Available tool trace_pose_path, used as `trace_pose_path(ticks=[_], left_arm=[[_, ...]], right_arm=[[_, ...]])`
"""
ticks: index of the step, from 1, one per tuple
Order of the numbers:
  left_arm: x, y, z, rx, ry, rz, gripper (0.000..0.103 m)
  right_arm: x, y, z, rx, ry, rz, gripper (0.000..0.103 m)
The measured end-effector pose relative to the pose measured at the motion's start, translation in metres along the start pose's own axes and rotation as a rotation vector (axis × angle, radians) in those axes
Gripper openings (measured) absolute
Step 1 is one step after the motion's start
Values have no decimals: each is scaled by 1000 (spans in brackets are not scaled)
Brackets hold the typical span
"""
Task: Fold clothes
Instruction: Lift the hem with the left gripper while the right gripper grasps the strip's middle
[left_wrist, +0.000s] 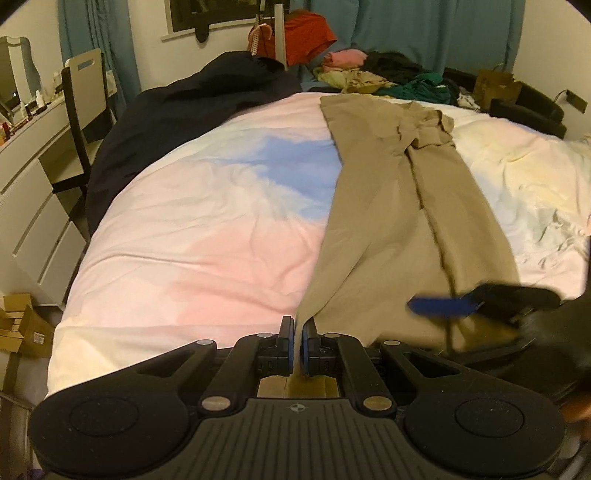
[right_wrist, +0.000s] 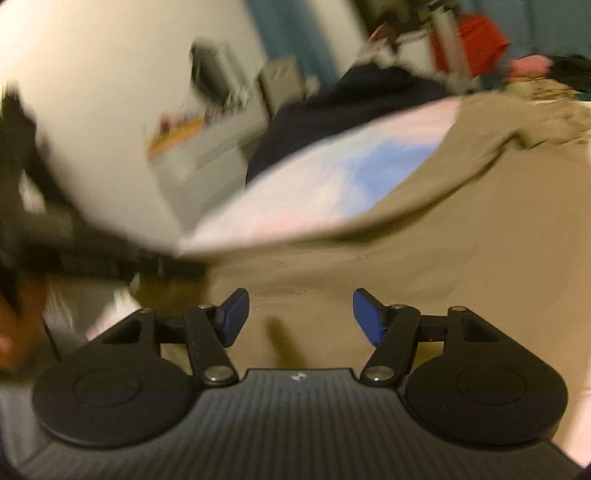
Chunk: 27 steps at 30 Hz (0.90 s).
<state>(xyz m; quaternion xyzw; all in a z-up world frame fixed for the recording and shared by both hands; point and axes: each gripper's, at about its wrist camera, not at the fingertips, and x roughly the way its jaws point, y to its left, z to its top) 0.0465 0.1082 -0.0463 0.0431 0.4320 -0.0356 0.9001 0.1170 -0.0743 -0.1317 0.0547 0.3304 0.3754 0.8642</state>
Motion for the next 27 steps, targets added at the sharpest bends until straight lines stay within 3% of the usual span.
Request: trace_pose_path(ticks=[2, 5, 11, 15, 19, 24, 27], left_arm=[[3, -4, -3, 11, -14, -2, 5], [1, -15, -7, 67, -41, -9, 2], [-3, -37, -12, 178, -59, 0, 1], [6, -30, -5, 143, -8, 15, 23], [13, -26, -2, 141, 44, 43, 57], [26, -31, -5, 182, 137, 98, 57], [35, -34, -8, 205, 179, 140, 48]], right_arm=[[25, 12, -12, -54, 83, -18, 65], [34, 26, -20, -166, 89, -53, 65], [7, 5, -7, 32, 65, -18, 65], [-27, -25, 3, 216, -43, 17, 66], [-46, -58, 10, 402, -130, 44, 67], [-8, -89, 36, 541, -123, 82, 67], [28, -97, 47, 559, -83, 85, 67]])
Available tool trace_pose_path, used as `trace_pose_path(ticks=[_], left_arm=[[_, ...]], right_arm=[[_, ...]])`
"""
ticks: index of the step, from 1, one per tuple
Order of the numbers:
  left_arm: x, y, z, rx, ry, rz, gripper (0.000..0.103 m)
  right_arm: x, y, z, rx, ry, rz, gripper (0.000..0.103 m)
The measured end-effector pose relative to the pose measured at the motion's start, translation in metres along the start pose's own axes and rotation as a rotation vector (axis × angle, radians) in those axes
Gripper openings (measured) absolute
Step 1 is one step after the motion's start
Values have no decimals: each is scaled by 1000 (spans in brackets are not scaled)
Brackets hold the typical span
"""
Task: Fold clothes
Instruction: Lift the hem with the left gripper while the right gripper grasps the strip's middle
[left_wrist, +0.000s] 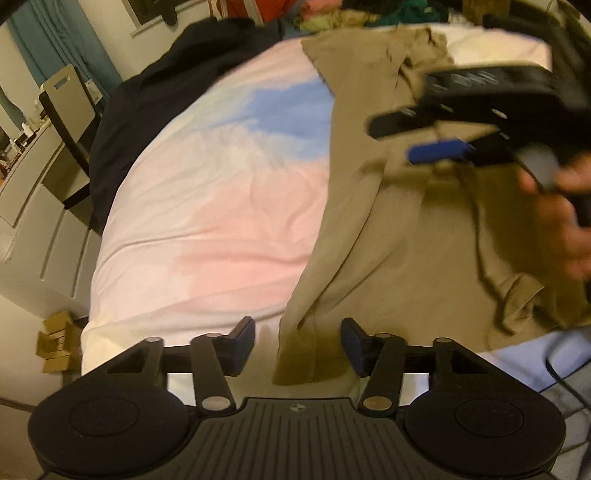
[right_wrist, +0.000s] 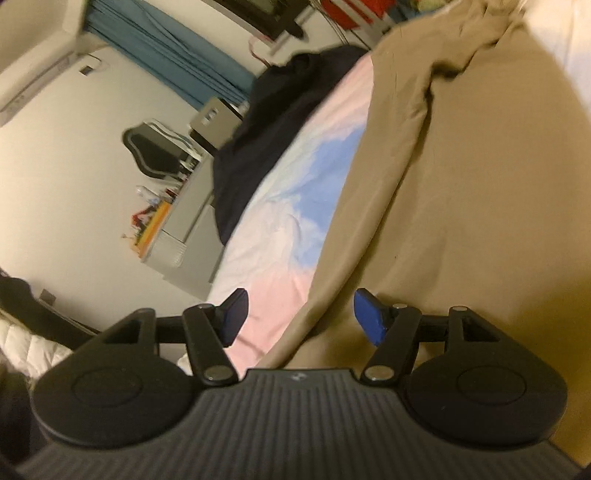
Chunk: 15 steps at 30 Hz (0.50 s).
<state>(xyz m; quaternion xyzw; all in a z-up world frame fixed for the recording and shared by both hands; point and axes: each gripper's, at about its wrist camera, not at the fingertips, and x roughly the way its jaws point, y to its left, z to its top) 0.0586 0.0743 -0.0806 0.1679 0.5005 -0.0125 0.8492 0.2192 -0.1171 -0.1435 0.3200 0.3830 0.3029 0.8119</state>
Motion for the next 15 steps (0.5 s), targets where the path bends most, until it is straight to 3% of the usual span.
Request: trace_pose_path(ticks=[2, 4, 5, 6, 8, 15], left_arm=[[5, 0, -1, 2, 24, 11, 33], [8, 1, -2, -1, 42, 15, 10], [7, 3, -3, -11, 31, 17, 9], [3, 4, -3, -11, 17, 16, 6], [-5, 4, -4, -9, -12, 15, 5], [-50, -30, -23, 187, -203, 111, 5]], right_arm=[[22, -4, 3, 5, 18, -15, 66], [37, -5, 0, -4, 32, -8, 65], [42, -3, -1, -21, 30, -1, 54], [43, 1, -2, -51, 18, 3, 31], [41, 10, -2, -105, -9, -10, 11], [12, 24, 11, -123, -101, 14, 7]])
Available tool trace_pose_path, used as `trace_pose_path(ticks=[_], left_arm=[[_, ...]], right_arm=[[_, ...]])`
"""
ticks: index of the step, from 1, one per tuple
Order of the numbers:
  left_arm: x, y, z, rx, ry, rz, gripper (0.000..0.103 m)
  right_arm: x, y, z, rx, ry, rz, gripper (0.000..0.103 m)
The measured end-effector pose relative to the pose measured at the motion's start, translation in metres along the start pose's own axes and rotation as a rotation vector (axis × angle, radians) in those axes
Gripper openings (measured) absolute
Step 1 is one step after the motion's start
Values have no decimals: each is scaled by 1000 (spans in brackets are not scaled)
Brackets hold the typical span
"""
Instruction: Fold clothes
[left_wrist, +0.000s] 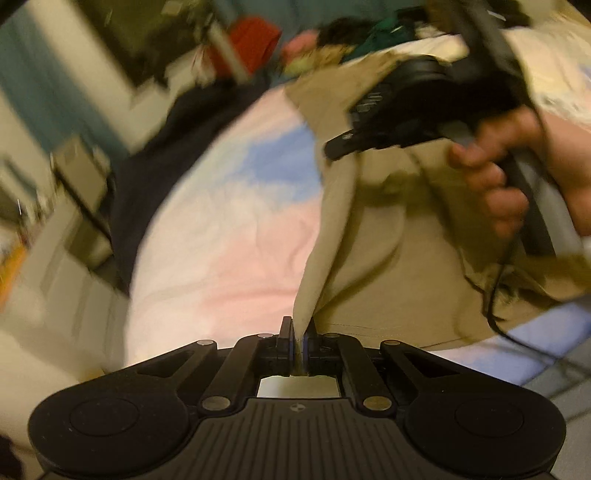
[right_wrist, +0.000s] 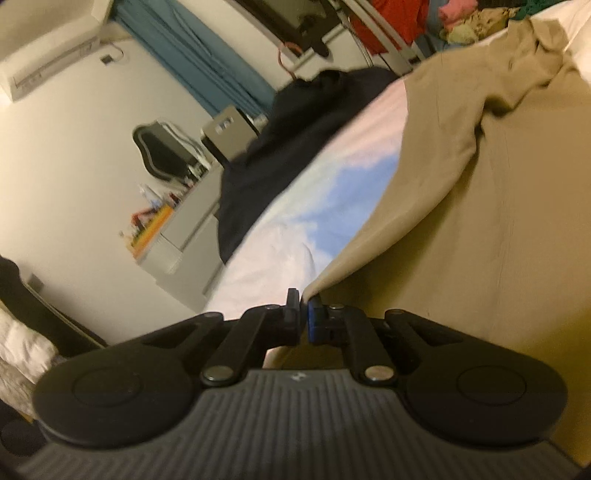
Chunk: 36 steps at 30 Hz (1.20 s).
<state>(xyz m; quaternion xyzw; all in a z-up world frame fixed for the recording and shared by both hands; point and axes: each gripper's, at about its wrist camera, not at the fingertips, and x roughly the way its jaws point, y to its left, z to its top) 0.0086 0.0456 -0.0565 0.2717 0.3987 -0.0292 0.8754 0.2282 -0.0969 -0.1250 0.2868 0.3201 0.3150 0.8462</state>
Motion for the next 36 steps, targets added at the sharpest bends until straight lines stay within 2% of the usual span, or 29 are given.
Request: trace_pose_path(ticks=[3, 8, 11, 15, 17, 18, 19, 20, 22, 23, 25, 26, 27, 30, 32, 35, 36], left_arm=[[-23, -18, -1, 70, -65, -13, 5], [-43, -43, 8, 92, -125, -111, 5], [-37, -59, 13, 102, -110, -184, 5], [-6, -75, 17, 82, -7, -299, 6], [7, -78, 16, 38, 50, -364, 16], [11, -73, 16, 11, 65, -409, 32], [15, -69, 15, -17, 79, -455, 39], [14, -60, 14, -66, 66, -481, 42], [8, -37, 12, -166, 16, -550, 62], [6, -23, 9, -219, -7, -593, 65], [7, 3, 6, -331, -50, -639, 70], [12, 16, 5, -394, -58, -635, 72], [23, 25, 3, -450, -41, -633, 74], [56, 53, 0, -619, 9, -627, 74], [87, 64, -6, -744, 109, -635, 70], [109, 65, -6, -768, 179, -636, 66], [108, 62, -4, -746, 169, -656, 65]], right_arm=[[-19, 5, 6, -20, -24, -6, 6], [-55, 2, 6, -50, -48, -86, 6], [-73, -8, 0, -45, -52, -136, 6], [-76, -17, -10, -73, -24, -245, 6], [-77, -21, -13, -67, -10, -285, 9], [-79, -22, -14, -65, -4, -305, 9], [-84, -23, -16, -63, 0, -321, 9], [-91, -25, -18, -57, 3, -326, 9], [-110, -28, -23, -34, 9, -330, 11], [-120, -28, -25, -23, 6, -341, 19], [-145, -27, -33, 8, -23, -353, 52], [-157, -27, -37, 29, -43, -348, 82], [-167, -28, -41, 52, -59, -337, 88], [-191, -31, -52, 133, -87, -293, 87], [-198, -39, -61, 196, -83, -294, 87], [-197, -60, -73, 322, -42, -316, 88], [-194, -66, -74, 356, -31, -305, 88]])
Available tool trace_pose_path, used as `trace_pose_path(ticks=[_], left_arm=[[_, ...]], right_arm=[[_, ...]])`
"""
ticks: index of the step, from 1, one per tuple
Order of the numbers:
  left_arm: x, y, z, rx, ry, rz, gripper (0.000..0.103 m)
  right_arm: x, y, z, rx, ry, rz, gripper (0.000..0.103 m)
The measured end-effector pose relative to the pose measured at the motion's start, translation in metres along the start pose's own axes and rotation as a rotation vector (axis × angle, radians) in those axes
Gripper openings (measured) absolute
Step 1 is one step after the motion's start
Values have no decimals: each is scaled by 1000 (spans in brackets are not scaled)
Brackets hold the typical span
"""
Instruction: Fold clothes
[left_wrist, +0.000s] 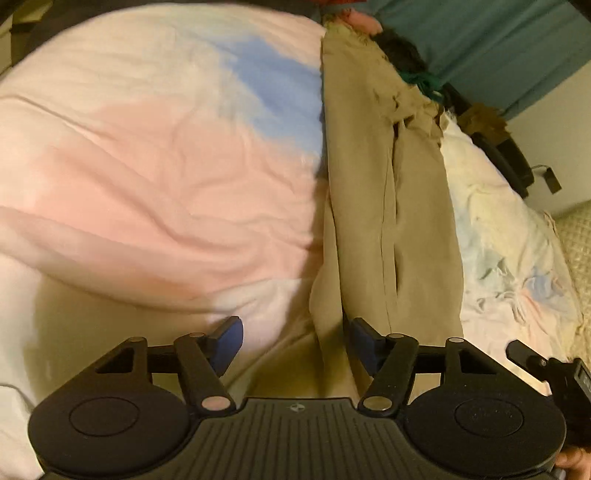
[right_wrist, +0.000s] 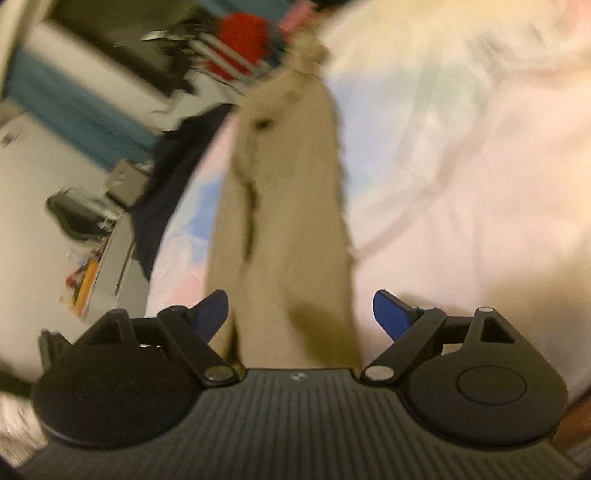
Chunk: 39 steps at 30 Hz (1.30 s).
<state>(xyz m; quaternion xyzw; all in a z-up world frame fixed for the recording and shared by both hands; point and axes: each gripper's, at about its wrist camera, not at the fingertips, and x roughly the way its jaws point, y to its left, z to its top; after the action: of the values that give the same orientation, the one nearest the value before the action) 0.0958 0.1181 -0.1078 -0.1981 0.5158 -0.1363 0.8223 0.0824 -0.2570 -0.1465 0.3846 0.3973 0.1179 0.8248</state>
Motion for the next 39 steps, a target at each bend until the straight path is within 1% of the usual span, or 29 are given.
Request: trace_pose_path(ticks=[1, 3, 5, 6, 7, 8, 9, 12, 13, 15, 16, 18, 20, 22, 23, 24, 25, 26, 27, 28, 29, 30, 32, 33, 34, 35, 36, 38, 39], left_arm=[[1, -4, -1, 24, 5, -18, 60], [1, -10, -5, 69, 14, -44, 51], [-1, -16, -12, 113, 23, -61, 42], [-2, -17, -14, 124, 27, -68, 31], [-6, -15, -15, 124, 31, -80, 24], [-10, -13, -15, 120, 18, -87, 20], [-14, -11, -15, 115, 4, -95, 15], [-19, -13, -21, 127, -52, -128, 10], [-20, -15, -24, 135, -73, -140, 7], [-29, -19, -29, 174, -92, -165, 8], [-31, -18, -32, 188, -99, -157, 8], [-28, -21, -34, 194, -75, -136, 8], [-18, -19, -30, 164, -32, -100, 12], [-6, -15, -25, 126, 15, -68, 24], [0, -14, -23, 107, 38, -51, 26], [4, -13, -21, 101, 55, -54, 31], [9, -13, -19, 96, 72, -56, 39], [14, -11, -18, 99, 90, -64, 43], [16, -12, -17, 103, 103, -68, 46], [19, -12, -16, 112, 113, -67, 46], [20, -12, -17, 117, 114, -62, 46], [22, -12, -18, 123, 115, -58, 43], [22, -10, -18, 108, 110, -55, 32], [21, -9, -19, 95, 104, -54, 16], [21, -6, -20, 78, 101, -59, 8], [20, -4, -20, 62, 90, -66, 7], [18, -3, -20, 55, 76, -73, 5], [5, 0, -22, 40, 32, -111, 4], [-1, 1, -23, 32, 10, -131, 4]], right_arm=[[5, -5, 1, 31, 18, 8, 88], [16, -9, 2, 56, 56, 2, 72], [27, -10, 0, 55, 95, -27, 66], [30, -9, -2, 46, 107, -29, 65], [33, -8, -3, 36, 119, -31, 64], [34, -7, -5, 29, 130, -36, 52], [34, -5, -7, 24, 139, -43, 35], [29, -5, -12, 27, 150, -35, 20], [26, -4, -12, 21, 145, -30, 19], [21, -1, -14, 8, 138, -19, 19], [20, 0, -14, 0, 136, -19, 19], [21, 0, -15, -10, 138, -26, 19], [23, -1, -15, -4, 148, -34, 21], [25, -3, -16, 7, 156, -51, 21], [26, -3, -16, 10, 163, -64, 23], [28, -3, -17, 9, 171, -77, 26], [28, -3, -19, 6, 178, -85, 28], [29, -2, -21, -2, 186, -83, 35], [31, 0, -22, -13, 194, -78, 46], [32, 2, -24, -25, 201, -73, 52], [33, 5, -27, -37, 207, -68, 61], [34, 8, -30, -59, 215, -71, 63], [37, 16, -35, -113, 228, -92, 63], [38, 19, -36, -136, 232, -99, 64], [38, 22, -37, -157, 234, -102, 64], [38, 24, -38, -176, 236, -110, 59], [37, 26, -39, -193, 236, -124, 39], [33, 28, -40, -212, 231, -140, 14], [28, 28, -37, -196, 207, -129, 10]])
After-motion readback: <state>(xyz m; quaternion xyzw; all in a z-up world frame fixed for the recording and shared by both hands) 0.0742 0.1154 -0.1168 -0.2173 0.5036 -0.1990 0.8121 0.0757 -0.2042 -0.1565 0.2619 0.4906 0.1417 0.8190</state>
